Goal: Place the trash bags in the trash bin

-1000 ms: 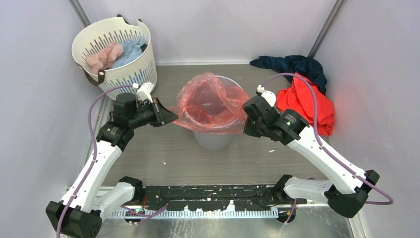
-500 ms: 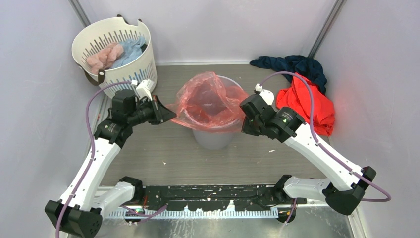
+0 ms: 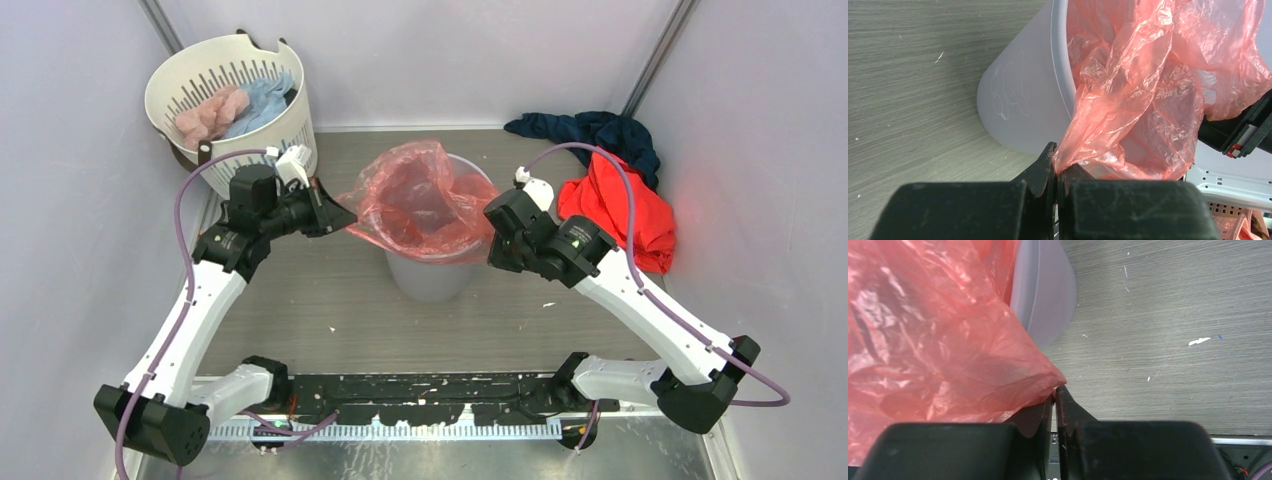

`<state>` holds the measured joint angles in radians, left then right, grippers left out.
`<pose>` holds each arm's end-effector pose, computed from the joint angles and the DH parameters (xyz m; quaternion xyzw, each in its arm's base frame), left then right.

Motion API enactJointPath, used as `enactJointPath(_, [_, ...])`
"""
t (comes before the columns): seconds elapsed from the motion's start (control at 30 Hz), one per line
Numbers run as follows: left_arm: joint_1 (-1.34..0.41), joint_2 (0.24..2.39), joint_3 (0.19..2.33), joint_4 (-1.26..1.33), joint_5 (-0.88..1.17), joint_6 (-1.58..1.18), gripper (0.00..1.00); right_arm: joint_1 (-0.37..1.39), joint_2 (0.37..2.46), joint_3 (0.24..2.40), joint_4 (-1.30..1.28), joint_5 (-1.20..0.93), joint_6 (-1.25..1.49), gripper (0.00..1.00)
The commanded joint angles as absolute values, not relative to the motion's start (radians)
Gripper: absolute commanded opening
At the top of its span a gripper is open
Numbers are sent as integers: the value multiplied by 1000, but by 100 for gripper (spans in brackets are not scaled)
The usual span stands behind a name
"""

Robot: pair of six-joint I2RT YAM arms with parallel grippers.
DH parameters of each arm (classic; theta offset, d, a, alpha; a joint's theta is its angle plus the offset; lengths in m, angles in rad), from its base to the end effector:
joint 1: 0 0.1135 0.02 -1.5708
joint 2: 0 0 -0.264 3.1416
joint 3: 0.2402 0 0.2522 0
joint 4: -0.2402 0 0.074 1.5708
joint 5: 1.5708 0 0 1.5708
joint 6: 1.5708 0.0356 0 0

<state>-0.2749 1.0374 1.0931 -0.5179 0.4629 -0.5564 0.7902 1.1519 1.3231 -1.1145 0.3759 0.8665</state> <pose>0.2091 -0.0755 0.3672 0.0035 0.8364 -0.3853 0.3899 0.1547 0.1376 0.3688 0.0933 0.9316 0.1032 0.3359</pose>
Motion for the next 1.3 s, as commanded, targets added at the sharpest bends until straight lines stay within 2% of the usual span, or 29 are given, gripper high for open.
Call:
enactJointPath(0.0, [-275,1064,1154,-464,451,-544,0,794,1128,1374,-1076,428,866,15])
enactJointPath(0.1, [-275,1097,1169,-446,453,-546,0,794,1124,1371,-1080,440,862,18])
enactJointPath(0.77, [-275,1256,1285,-351,427,-530,0,777,1086,1341,-1109,466,857,19])
enactJointPath(1.0, [-275,1342,1362,-330,417,-517,0,777,1014,1329,-1183,468,879,20])
enactJointPath(1.13, [-273,1411,1428,-339,430,-493,0,778,984,1455,-1274,475,843,20])
enactJointPath(1.27, [-273,1456,1467,-331,452,-488,0,777,1016,1643,-1271,356,719,20])
